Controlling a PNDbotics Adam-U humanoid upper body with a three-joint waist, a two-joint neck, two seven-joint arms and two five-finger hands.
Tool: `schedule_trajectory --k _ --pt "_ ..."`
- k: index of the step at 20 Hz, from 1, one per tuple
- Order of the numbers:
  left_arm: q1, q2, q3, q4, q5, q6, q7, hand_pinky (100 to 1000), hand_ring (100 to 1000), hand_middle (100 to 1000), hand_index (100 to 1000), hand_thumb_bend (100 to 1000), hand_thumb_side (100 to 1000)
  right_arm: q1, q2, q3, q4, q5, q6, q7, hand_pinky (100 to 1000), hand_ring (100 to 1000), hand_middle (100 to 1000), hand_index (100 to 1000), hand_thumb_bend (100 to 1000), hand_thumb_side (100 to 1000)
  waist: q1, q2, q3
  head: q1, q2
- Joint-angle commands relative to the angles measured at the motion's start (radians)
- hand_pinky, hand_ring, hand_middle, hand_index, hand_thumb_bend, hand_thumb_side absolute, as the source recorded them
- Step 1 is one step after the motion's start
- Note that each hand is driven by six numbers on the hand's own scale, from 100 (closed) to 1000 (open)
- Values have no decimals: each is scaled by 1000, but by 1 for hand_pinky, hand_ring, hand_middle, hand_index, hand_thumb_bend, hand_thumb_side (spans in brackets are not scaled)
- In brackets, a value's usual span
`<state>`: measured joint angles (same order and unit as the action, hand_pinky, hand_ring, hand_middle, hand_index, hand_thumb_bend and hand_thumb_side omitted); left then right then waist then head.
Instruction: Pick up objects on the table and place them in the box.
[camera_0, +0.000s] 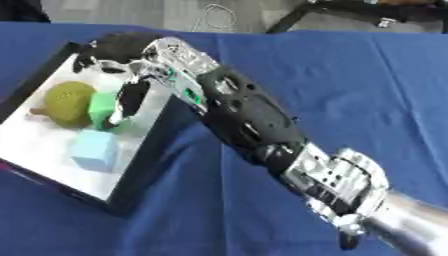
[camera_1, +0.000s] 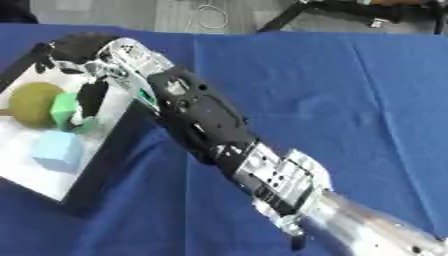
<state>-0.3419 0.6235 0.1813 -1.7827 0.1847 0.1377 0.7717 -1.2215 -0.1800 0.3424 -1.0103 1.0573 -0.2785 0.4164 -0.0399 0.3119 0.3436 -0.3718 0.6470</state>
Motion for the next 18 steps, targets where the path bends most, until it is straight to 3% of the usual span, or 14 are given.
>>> schedule_trajectory --k 1,6,8,11,13,17,18 --pt "-1 28 8 -7 -1 3 2 720 795 853 844 494 591 -41 -46 -20 -73 -25 19 -6 915 927 821 888 603 418 -1 -16 -2 7 0" --pt "10 33 11 -5 -5 4 6 720 795 853 844 497 589 -66 -109 -53 -160 -132 88 -11 913 909 811 883 527 304 3 -31 -16 19 10" --pt "18 36 12 -4 -7 4 8 719 795 852 843 498 588 -69 -151 -73 -228 -223 155 -39 917 898 818 886 369 281 4 -37 -26 28 15" --pt "27 38 14 -2 -7 4 11 720 795 853 843 498 589 -50 -224 -96 -350 -407 255 -86 928 887 792 867 206 321 7 -44 -39 44 20" --pt "34 40 16 -1 -8 4 12 720 795 853 843 496 590 -25 -272 -115 -421 -556 294 -116 933 886 795 878 316 269 9 -49 -49 58 22" --pt "41 40 15 0 -9 4 13 719 795 853 843 498 590 36 -358 -167 -505 -839 319 -158 949 881 784 876 203 284 16 -58 -69 79 27" --pt "44 40 14 1 -9 5 12 718 792 853 843 497 590 54 -385 -185 -527 -912 328 -183 948 875 778 869 214 267 18 -59 -74 84 27"
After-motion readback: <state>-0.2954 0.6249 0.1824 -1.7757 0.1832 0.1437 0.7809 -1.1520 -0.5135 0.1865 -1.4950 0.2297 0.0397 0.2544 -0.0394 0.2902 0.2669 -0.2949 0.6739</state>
